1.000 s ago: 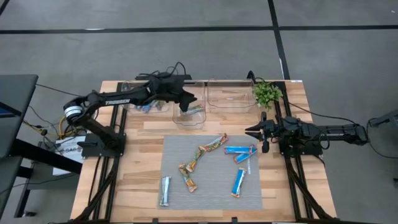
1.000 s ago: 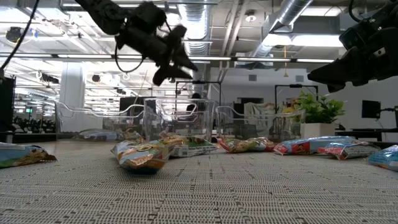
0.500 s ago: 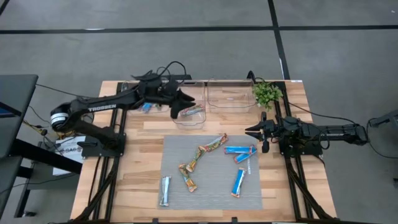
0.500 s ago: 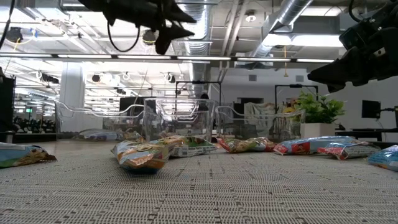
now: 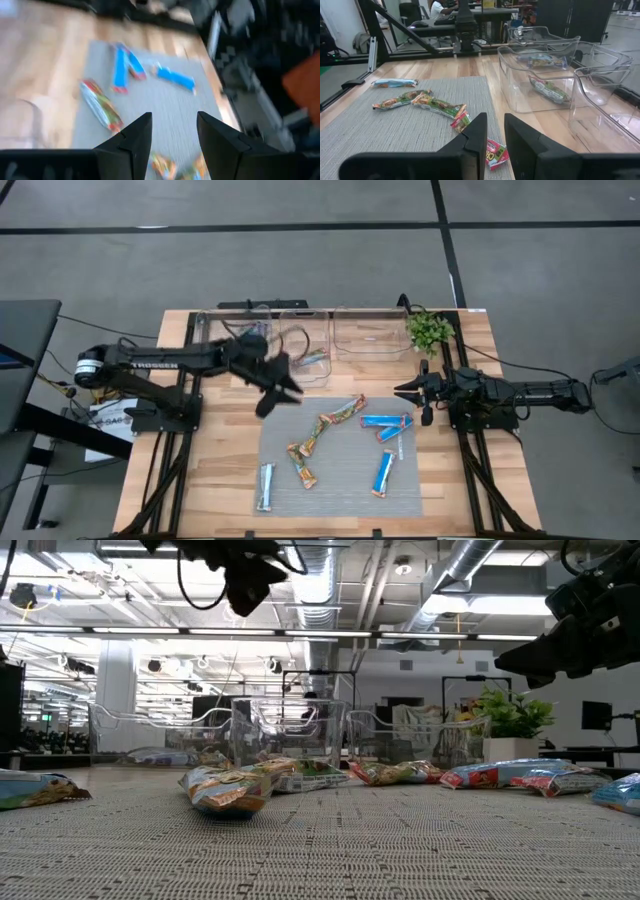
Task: Pick and place Granola Bars by type
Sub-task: Put the yellow granola bar into the right transparent bin
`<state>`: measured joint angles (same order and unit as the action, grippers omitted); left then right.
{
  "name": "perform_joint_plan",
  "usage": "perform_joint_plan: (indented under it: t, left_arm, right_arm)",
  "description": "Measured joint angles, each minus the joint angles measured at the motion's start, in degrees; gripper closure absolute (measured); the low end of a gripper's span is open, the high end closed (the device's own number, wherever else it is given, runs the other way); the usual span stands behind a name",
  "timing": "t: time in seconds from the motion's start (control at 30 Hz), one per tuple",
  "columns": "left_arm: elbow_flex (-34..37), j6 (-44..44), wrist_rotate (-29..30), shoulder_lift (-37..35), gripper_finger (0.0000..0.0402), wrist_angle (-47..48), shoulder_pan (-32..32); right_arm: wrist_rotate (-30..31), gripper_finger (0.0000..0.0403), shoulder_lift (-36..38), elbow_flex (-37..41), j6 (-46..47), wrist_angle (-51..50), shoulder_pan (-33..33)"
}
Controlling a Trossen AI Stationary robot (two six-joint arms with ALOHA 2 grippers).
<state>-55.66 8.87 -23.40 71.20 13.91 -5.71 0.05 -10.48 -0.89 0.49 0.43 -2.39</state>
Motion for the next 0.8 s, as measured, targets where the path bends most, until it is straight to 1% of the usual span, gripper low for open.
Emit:
perform_joint_plan:
  t: [0.2,0.47,0.57,0.67,0.73,0.8]
  left_arm:
    - [0.0,-4.7,5.8,0.0,0.0253,8.7,12.2]
    - [0.0,-6.3,6.0,0.0,0.0253,15.7,26.1]
    - [0.0,-6.4,5.7,0.0,0.0253,16.7,29.5]
    - [0.0,-7.9,5.8,0.0,0.0253,16.8,31.5]
    - [0.0,-10.2,6.3,0.0,0.0253,16.8,32.5]
    - [0.0,-14.3,7.5,0.0,0.0253,17.6,33.4]
  right_arm:
    - [0.0,0.0344,0.0,0.0,0.0,0.0,0.0]
    - [0.0,0.0344,0.0,0.0,0.0,0.0,0.0]
    - [0.0,0.0344,0.0,0.0,0.0,0.0,0.0]
    - [0.0,0.0344,0.0,0.0,0.0,0.0,0.0]
    - [0.0,0.0344,0.0,0.0,0.0,0.0,0.0]
    - [0.0,0.0344,0.0,0.0,0.0,0.0,0.0]
